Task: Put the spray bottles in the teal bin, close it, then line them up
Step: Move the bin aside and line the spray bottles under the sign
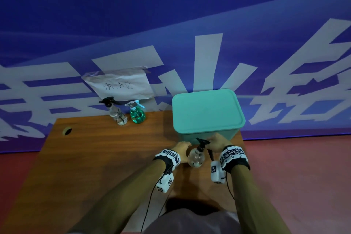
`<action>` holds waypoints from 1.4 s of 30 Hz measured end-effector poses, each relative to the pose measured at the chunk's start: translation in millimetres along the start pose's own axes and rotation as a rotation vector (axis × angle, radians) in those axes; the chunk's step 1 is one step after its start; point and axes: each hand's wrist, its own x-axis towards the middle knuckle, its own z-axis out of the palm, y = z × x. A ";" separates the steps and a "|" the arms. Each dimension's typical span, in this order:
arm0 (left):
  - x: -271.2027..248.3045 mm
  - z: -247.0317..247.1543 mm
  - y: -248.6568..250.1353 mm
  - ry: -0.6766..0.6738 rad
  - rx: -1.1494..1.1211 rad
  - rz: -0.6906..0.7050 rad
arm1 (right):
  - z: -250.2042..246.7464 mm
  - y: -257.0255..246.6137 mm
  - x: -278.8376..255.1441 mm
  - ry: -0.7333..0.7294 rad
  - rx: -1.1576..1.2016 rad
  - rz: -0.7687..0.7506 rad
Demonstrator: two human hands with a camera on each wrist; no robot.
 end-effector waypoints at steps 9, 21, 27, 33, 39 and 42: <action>-46.0 -17.0 -102.9 -0.104 -0.258 -0.099 | 49.9 -93.6 13.1 -0.212 0.144 -0.201; -26.2 -90.5 -230.6 0.161 -0.401 -0.254 | 134.8 -219.0 83.0 0.145 0.076 -0.281; 22.8 -131.0 -234.5 0.251 -0.360 -0.194 | 121.9 -240.8 113.8 0.322 0.169 -0.191; 78.9 -141.2 -226.8 0.223 -0.276 -0.156 | 93.5 -247.3 158.7 0.373 0.098 -0.086; 115.7 -141.1 -224.7 0.230 -0.293 -0.183 | 76.8 -251.2 188.3 0.363 -0.041 -0.005; 122.4 -135.4 -226.6 0.245 -0.321 -0.201 | 77.2 -252.6 195.7 0.354 -0.119 -0.006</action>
